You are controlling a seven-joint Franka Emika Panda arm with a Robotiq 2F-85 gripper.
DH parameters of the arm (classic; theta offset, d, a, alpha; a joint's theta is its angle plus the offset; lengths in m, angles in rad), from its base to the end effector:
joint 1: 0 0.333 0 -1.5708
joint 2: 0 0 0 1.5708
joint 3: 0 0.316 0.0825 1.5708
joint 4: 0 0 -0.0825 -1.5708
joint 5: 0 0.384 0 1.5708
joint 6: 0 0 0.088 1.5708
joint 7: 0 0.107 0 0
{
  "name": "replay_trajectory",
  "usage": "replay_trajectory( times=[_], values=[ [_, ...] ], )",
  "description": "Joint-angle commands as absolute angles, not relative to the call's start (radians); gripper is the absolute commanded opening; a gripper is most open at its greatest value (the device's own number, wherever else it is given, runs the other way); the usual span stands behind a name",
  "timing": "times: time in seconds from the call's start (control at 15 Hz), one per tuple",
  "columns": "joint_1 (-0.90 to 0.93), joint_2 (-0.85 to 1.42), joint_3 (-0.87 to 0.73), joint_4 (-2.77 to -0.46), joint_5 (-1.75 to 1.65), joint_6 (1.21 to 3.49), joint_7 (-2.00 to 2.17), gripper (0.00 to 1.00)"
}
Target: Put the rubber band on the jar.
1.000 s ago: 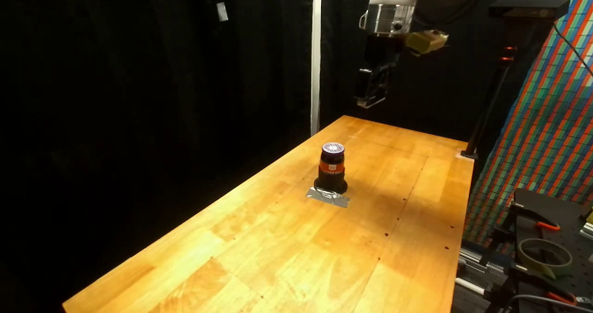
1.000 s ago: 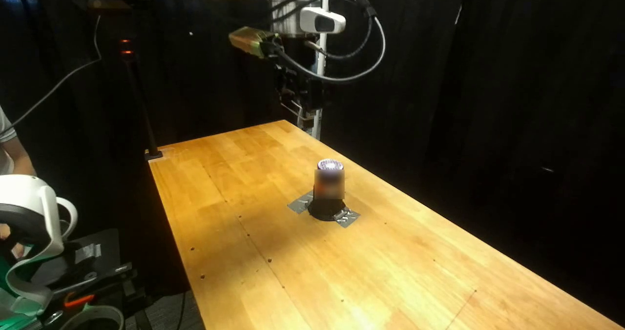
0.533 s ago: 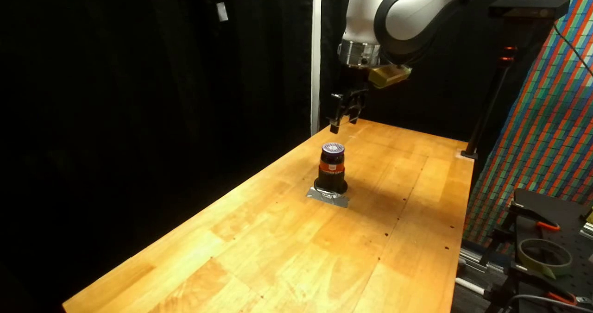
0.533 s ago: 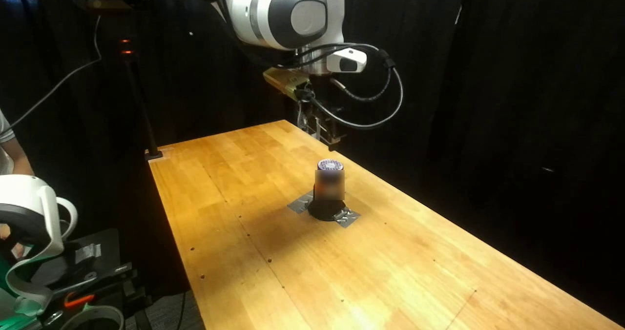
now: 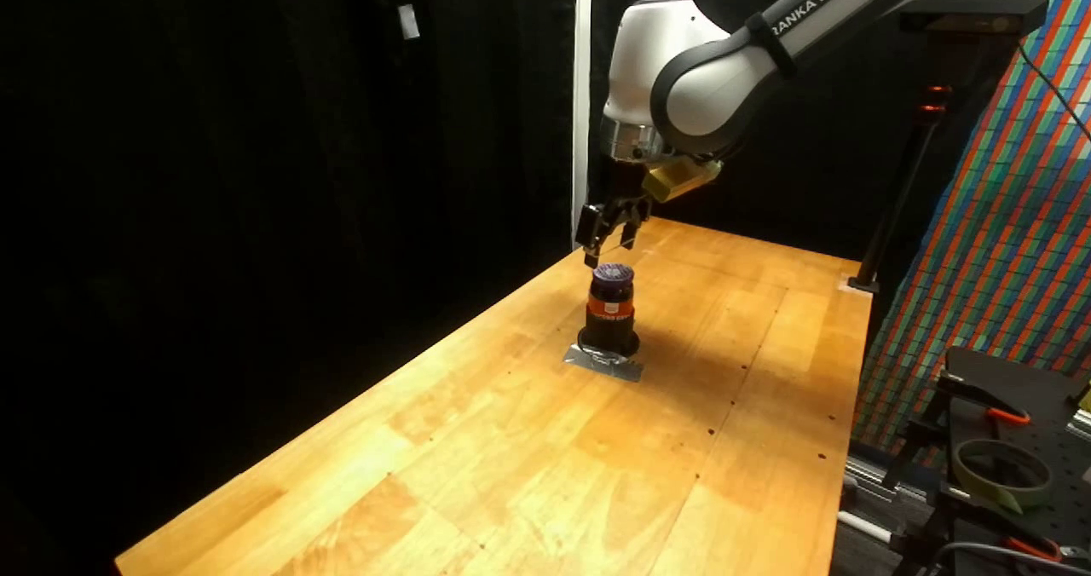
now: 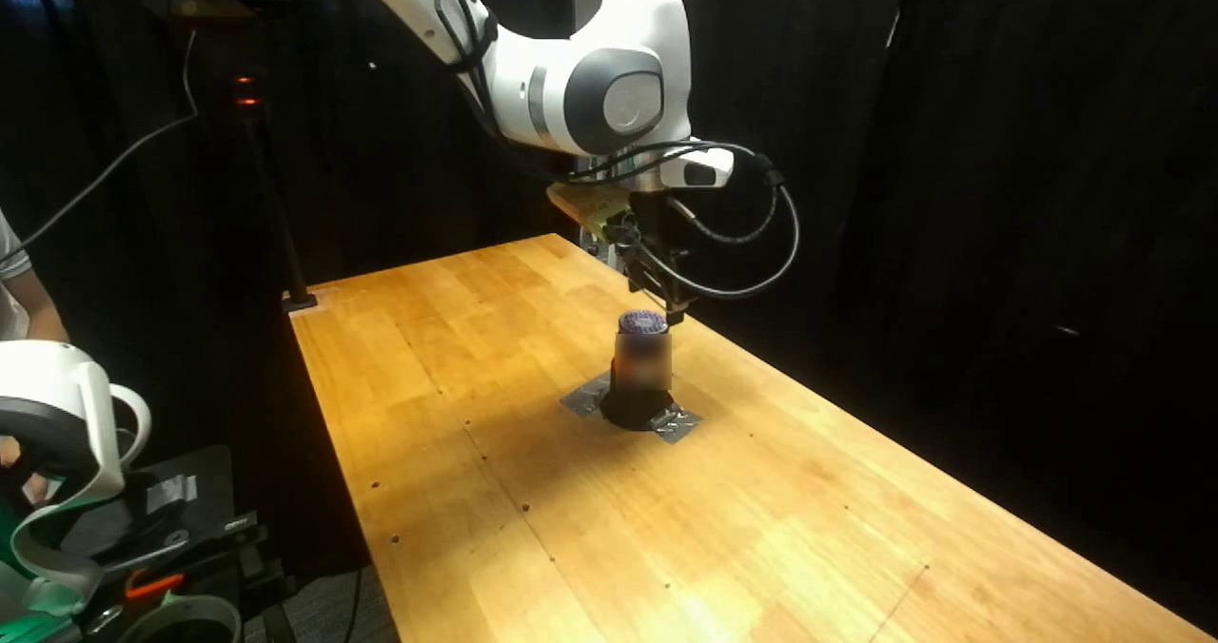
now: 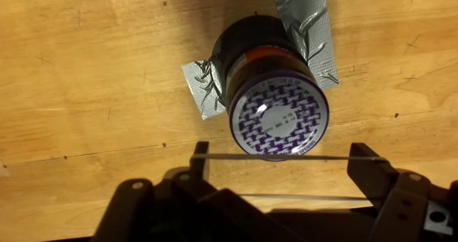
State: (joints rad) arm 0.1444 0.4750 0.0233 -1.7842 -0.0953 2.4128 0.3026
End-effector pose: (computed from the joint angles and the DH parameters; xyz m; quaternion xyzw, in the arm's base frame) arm 0.6611 0.1099 0.3039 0.9960 -0.0359 0.0815 0.0104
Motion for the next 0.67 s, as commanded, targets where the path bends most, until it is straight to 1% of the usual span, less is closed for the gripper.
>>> replay_trajectory(
  times=[0.0, 0.4, 0.6],
  values=[
    [0.175, 0.537, -0.01, -1.721, -0.115, 2.434, 0.34, 1.0],
    [0.193, 0.59, -0.042, -1.694, -0.117, 2.458, 0.36, 1.0],
    [0.187, 0.604, -0.038, -1.685, -0.099, 2.432, 0.353, 1.0]
  ],
)
